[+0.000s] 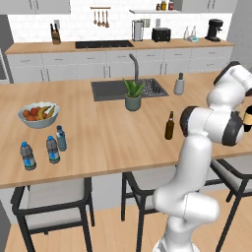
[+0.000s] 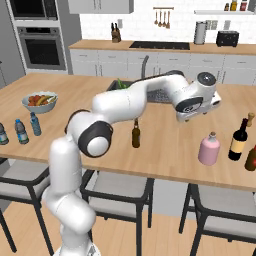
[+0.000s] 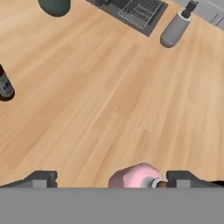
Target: Move the plastic bottles in the middle to the plastics group, and the glass bottles in the middle to the glass group.
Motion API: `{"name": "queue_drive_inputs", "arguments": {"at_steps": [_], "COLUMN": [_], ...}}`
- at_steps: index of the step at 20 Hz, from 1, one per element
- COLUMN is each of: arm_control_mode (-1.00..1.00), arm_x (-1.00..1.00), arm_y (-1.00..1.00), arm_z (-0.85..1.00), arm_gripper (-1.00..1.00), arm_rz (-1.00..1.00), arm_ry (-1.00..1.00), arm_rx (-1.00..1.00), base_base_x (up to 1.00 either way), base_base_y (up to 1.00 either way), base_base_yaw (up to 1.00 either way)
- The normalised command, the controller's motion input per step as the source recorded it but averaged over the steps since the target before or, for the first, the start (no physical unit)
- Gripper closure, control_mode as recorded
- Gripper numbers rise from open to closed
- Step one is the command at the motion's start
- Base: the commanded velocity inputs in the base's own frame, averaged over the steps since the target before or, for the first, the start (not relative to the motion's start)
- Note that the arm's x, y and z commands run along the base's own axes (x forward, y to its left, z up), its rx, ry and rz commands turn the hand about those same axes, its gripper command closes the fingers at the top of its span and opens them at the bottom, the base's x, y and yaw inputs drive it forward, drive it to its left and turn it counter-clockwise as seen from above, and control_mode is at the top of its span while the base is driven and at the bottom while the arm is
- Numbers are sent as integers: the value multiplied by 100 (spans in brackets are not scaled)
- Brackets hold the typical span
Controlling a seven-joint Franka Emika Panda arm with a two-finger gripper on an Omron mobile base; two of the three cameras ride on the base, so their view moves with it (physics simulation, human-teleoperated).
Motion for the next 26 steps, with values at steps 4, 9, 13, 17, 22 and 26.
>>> {"name": "queue_drive_inputs", "arguments": {"at_steps": [4,9,13,17,22,26], "arm_control_mode": [-100,-100,-100,-100,-100,-100], "arm_x": [-37,-50,-62,-39,-7,-2], "arm_y": [100,96,91,88,81,72], "arm_z": [0,5,24,19,9,0], "arm_gripper": [-100,-100,-100,-100,-100,-100], "arm_rz": [-28,-47,-53,-50,-27,-1], "arm_ry": [3,0,0,0,0,-2], "arm_rx": [-7,1,10,14,15,14], "base_base_x": [0,0,0,0,0,0], "base_base_y": [0,0,0,0,0,0], "base_base_yaw": [0,0,0,0,0,0]}}
